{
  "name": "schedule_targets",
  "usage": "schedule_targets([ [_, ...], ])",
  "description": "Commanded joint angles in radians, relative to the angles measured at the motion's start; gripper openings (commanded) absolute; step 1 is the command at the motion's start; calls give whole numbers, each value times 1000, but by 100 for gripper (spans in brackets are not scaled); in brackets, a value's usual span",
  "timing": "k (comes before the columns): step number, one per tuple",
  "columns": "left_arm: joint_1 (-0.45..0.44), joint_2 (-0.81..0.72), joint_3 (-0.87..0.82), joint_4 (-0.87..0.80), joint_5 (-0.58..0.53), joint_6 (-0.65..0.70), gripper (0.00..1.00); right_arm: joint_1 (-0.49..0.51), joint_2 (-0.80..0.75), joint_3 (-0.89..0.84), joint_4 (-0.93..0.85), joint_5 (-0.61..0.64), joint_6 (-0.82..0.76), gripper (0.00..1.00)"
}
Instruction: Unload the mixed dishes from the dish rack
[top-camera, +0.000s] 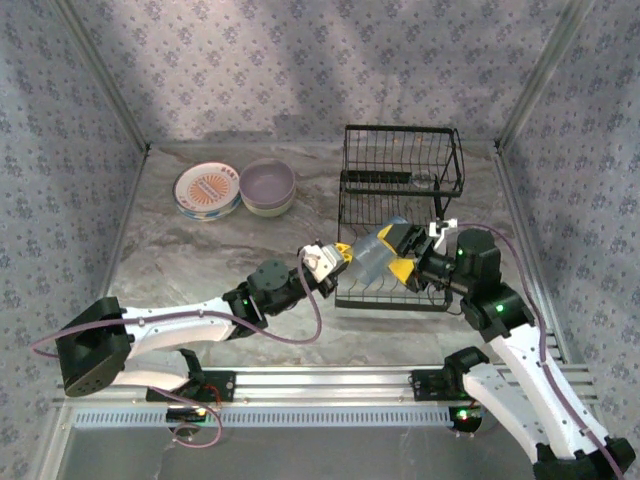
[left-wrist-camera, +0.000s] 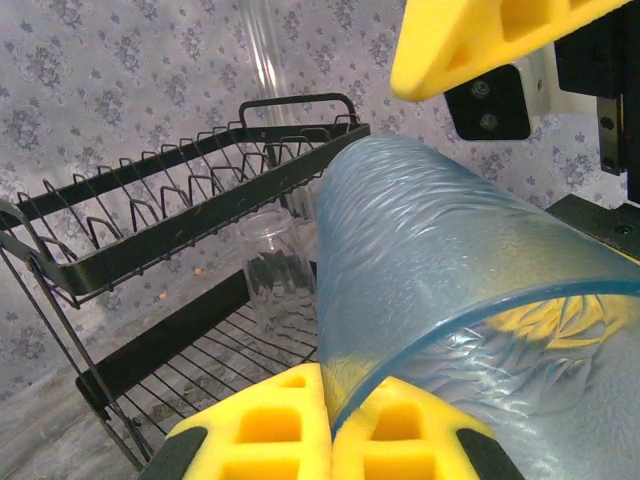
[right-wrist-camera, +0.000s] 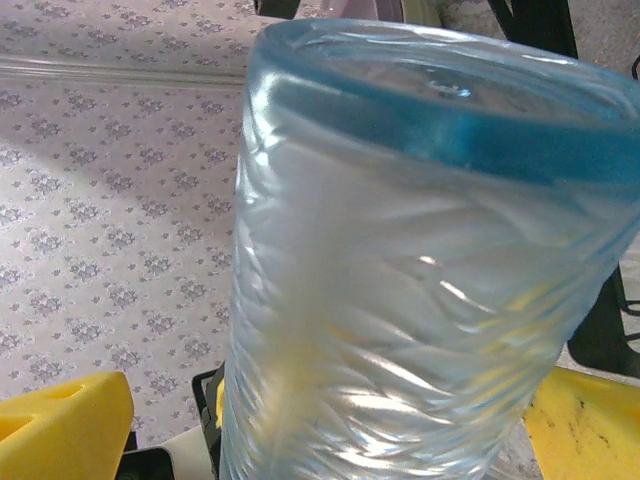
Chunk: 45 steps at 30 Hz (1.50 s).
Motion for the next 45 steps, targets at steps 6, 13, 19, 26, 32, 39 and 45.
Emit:
schedule_targets([
  [6,-5,-71,82,-106,-123,-106,0,2,-50,105,-222,162,-177,100],
  [13,10,-181,147,-326,-215,-245,0,2,-113,152,-377,367,-327,100],
  [19,90,-277,330,-849,-301,-492,0,18,-104,180,-417,447,-439,100],
  [26,273,-339,469,-1334,-272,-685,0,57,-103,178,-380,529,-565,100],
  [32,466,-254,605,-1636,-133,-718,0,110,-78,170,-309,561,-654,100],
  [39,681,-65,681,-1749,124,-687,0,203,-57,160,-256,636,-771,100],
  [45,765,88,754,-1781,154,-640,0,301,-57,147,-228,714,-853,100],
])
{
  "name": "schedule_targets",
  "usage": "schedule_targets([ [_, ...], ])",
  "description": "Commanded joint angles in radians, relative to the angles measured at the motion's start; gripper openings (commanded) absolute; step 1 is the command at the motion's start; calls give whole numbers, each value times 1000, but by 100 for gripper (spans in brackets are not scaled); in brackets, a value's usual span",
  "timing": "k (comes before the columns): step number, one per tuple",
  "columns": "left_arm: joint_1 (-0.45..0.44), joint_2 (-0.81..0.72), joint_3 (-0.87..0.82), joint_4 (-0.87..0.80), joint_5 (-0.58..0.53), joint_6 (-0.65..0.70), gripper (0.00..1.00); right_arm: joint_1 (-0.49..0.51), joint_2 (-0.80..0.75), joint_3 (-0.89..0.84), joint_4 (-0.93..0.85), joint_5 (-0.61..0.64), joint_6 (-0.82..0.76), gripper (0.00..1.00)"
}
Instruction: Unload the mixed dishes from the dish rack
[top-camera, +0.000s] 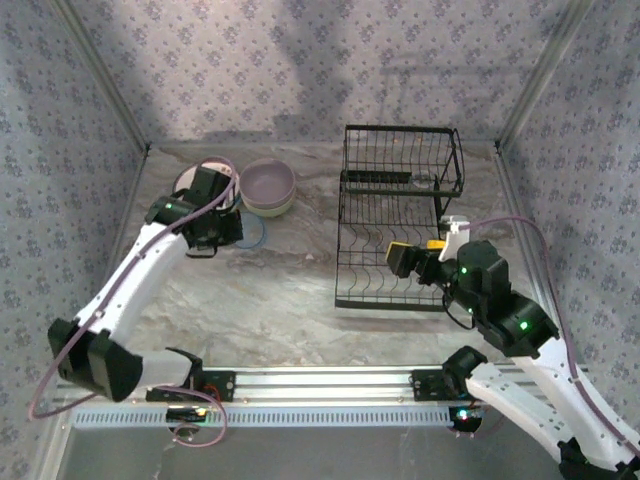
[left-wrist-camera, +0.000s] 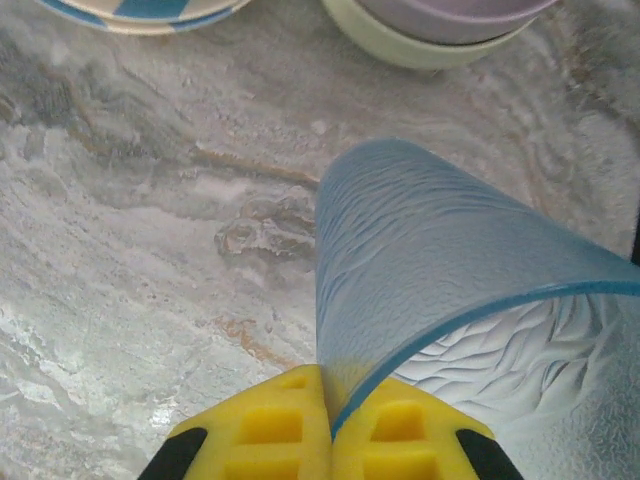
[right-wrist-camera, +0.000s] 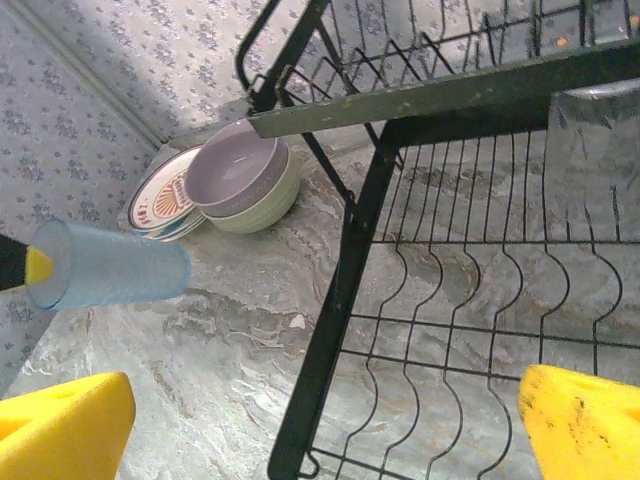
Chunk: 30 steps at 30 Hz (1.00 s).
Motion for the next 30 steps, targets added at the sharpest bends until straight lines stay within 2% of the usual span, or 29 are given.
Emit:
schedule_targets([
  [1,35,53,76,-36,61,33,0,50,-4,-12,40,76,-89,100],
  [7,94,169,132,-38,84,54,0,129,-42,-70,91,63,-179,100],
  [18,165,305,224,-40,131,89,0,212,-117,-188,182,-111,-310,100],
  [30,198,419,335,-84,128,126,0,274,-110,-193,178,-101,-304,100],
])
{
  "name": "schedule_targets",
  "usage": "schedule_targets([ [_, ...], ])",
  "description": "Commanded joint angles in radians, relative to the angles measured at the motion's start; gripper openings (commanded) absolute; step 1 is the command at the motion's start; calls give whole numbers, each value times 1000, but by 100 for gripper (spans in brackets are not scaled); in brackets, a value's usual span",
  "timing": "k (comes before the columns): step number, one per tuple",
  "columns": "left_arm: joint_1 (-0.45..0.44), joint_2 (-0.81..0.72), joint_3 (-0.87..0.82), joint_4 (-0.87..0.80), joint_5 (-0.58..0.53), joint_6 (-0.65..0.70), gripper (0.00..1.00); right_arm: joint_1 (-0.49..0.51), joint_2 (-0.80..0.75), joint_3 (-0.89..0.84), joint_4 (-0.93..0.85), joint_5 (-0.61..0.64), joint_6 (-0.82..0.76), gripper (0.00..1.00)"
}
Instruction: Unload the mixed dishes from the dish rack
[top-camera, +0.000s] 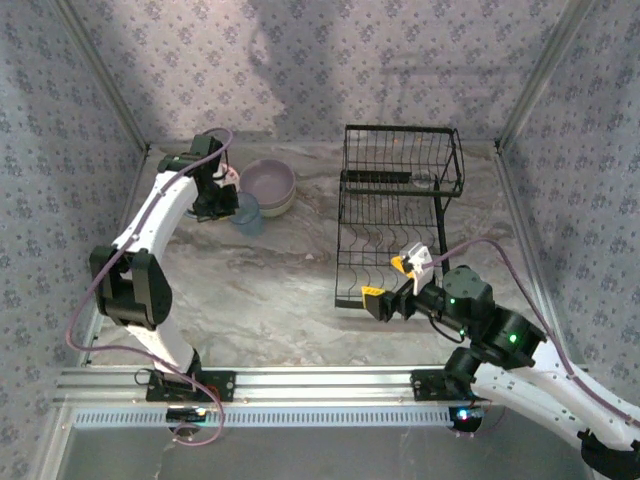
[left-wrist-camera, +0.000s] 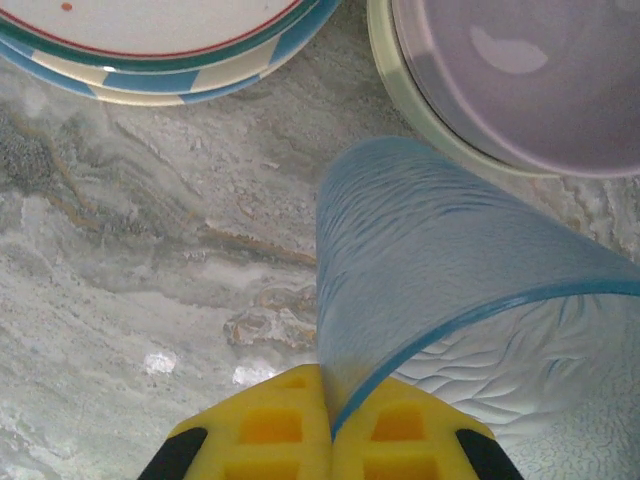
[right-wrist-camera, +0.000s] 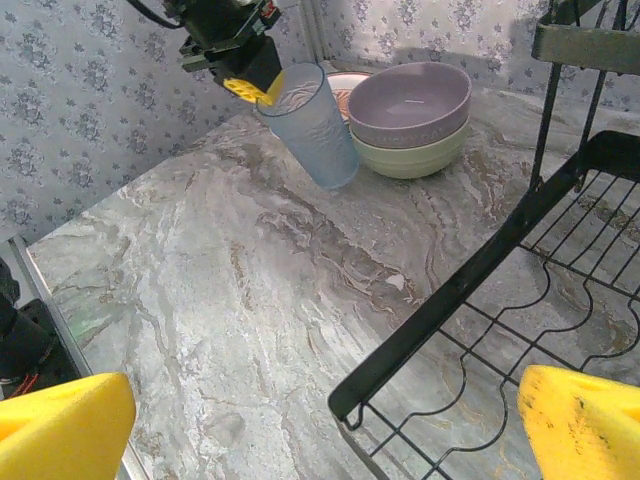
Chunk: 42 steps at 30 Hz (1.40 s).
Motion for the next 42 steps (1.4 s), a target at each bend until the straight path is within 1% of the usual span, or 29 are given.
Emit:
schedule_targets([
  [1,12,28,54,-47,12,33,0,15,-4,1,18,1,-20,100],
  [13,27,96,91,-69,2,60,0,45,-3,1,10,32,-18,99],
  [27,28,128,116,-96,-17,76,0,52,-2,2,-5,68,-12,100],
  [29,28,132,122,-99,-13,77,3,53,-2,2,-6,68,-10,100],
  [33,28,132,125,-97,-6,77,16,57,-2,5,-11,73,-8,100],
  [40,28,109,143,-92,2,70,40,60,-2,7,-17,81,-3,100],
  [42,28,93,157,-91,3,67,48,61,-2,9,-19,85,0,100],
])
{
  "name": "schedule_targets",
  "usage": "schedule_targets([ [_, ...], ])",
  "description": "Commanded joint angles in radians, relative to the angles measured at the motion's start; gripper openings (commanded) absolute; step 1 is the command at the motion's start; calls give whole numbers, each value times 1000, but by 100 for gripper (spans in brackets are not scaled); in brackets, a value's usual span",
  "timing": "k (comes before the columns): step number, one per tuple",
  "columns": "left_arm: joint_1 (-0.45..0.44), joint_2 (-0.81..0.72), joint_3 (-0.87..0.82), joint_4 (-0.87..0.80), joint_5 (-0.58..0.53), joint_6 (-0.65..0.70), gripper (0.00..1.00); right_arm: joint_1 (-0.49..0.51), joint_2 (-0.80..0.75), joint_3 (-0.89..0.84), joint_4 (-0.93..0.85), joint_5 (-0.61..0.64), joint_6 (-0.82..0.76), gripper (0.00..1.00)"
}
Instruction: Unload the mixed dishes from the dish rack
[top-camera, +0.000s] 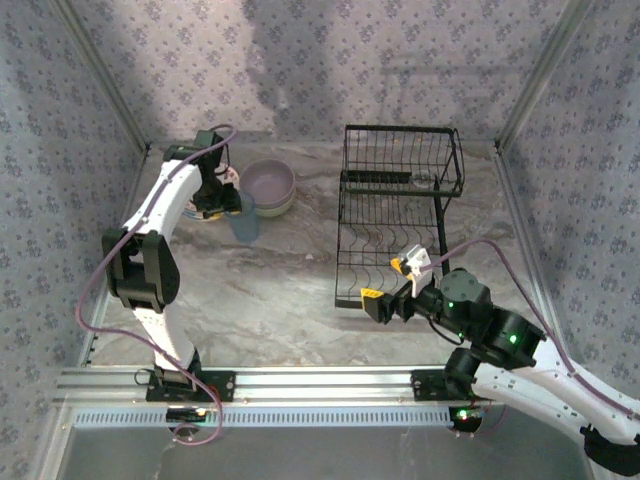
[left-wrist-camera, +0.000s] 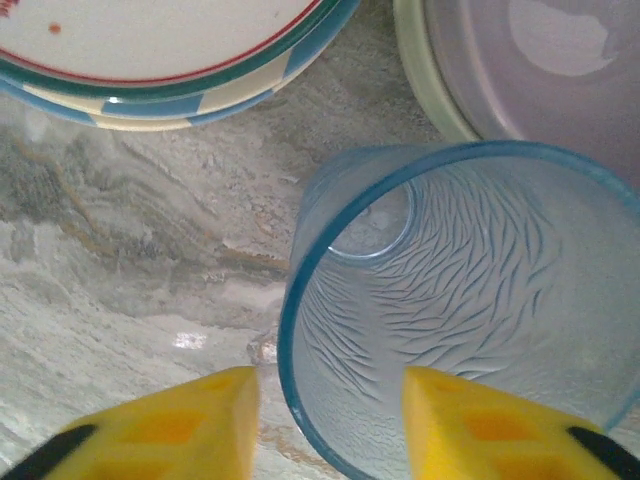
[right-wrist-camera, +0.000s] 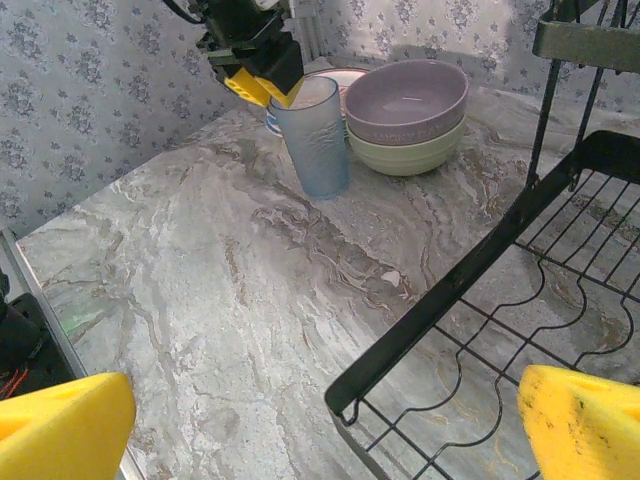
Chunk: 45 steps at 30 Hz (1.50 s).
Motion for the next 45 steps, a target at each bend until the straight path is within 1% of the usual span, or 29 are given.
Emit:
schedule_targets([
  [1,4,-48,43,-18,9,-5,54,9,-3,10,-10,23,-1,100],
  [4,4,-101,54,-6,-6,-12,64,11,-5,7,-11,48,4,100],
  [6,4,-156,42,16,-10,-26,69,11,-8,3,-10,72,9,100],
  [9,0,-258,-11,65,46,-54,74,10,-15,-21,5,136,11,100],
  [10,-7,-292,-30,78,75,-64,75,11,-19,-30,15,158,14,100],
  [12,-36,-359,-67,91,92,-78,76,11,-26,-45,13,192,41,100],
  [15,-110,-465,-132,106,78,-90,80,9,-44,-79,43,288,41,100],
  [18,-199,-560,-228,144,54,-124,88,4,-53,-116,72,391,67,100],
  [20,-263,-602,-284,162,43,-148,92,-8,-53,-140,94,421,75,100],
  [24,-410,-656,-405,227,7,-209,92,-44,-50,-184,136,464,104,100],
  [26,-476,-655,-451,259,-5,-236,92,-68,-50,-211,164,472,115,100],
  [29,-571,-623,-519,326,-16,-272,90,-110,-35,-246,209,445,127,100],
  [34,-693,-498,-562,416,-26,-310,84,-189,2,-280,238,398,173,100],
  [35,-711,-471,-559,452,-23,-311,84,-198,5,-289,253,396,174,100],
  [40,-778,-331,-514,503,-34,-329,77,-243,52,-326,335,377,166,100],
  [45,-810,-222,-469,506,-76,-346,69,-274,148,-347,455,357,131,100],
])
